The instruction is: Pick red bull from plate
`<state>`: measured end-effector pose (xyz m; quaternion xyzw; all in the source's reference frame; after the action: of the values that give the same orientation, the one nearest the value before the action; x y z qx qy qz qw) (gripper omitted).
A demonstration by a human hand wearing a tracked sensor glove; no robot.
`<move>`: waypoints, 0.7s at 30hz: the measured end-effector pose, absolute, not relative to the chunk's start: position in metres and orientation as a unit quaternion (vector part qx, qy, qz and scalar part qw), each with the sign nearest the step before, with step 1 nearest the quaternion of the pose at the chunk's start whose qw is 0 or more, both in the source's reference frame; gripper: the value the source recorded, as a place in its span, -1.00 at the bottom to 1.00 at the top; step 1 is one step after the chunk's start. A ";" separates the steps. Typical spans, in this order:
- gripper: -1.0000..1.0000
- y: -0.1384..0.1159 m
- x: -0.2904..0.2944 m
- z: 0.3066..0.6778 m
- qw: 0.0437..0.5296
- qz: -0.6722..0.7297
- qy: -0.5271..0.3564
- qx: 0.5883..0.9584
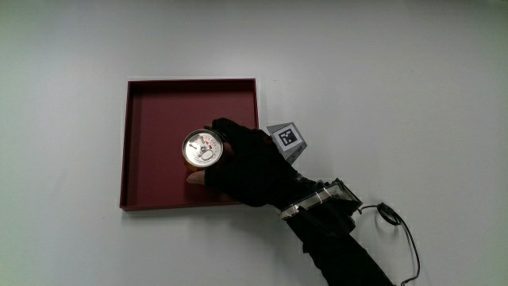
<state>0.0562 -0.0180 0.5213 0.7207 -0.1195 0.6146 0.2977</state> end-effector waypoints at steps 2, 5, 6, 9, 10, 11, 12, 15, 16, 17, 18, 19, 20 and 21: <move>0.70 -0.018 0.056 0.521 0.291 0.613 -0.122 0.724; 0.83 -0.018 0.057 0.520 0.286 0.611 -0.124 0.728; 0.87 -0.018 0.057 0.521 0.285 0.611 -0.126 0.728; 1.00 -0.018 0.058 0.520 0.283 0.618 -0.123 0.723; 1.00 -0.018 0.058 0.521 0.280 0.621 -0.126 0.722; 1.00 -0.018 0.058 0.520 0.284 0.618 -0.123 0.723; 1.00 -0.018 0.058 0.520 0.283 0.622 -0.125 0.719; 1.00 -0.019 0.058 0.518 0.282 0.616 -0.133 0.723; 1.00 -0.019 0.058 0.516 0.283 0.608 -0.131 0.730; 1.00 -0.020 0.058 0.515 0.281 0.611 -0.137 0.727; 1.00 -0.020 0.059 0.514 0.279 0.615 -0.137 0.725; 1.00 -0.020 0.061 0.514 0.281 0.622 -0.136 0.718; 1.00 -0.021 0.062 0.512 0.279 0.625 -0.136 0.716; 1.00 -0.022 0.064 0.510 0.275 0.629 -0.140 0.714</move>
<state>0.0644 -0.0217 0.5101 0.7139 -0.1400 0.6287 0.2747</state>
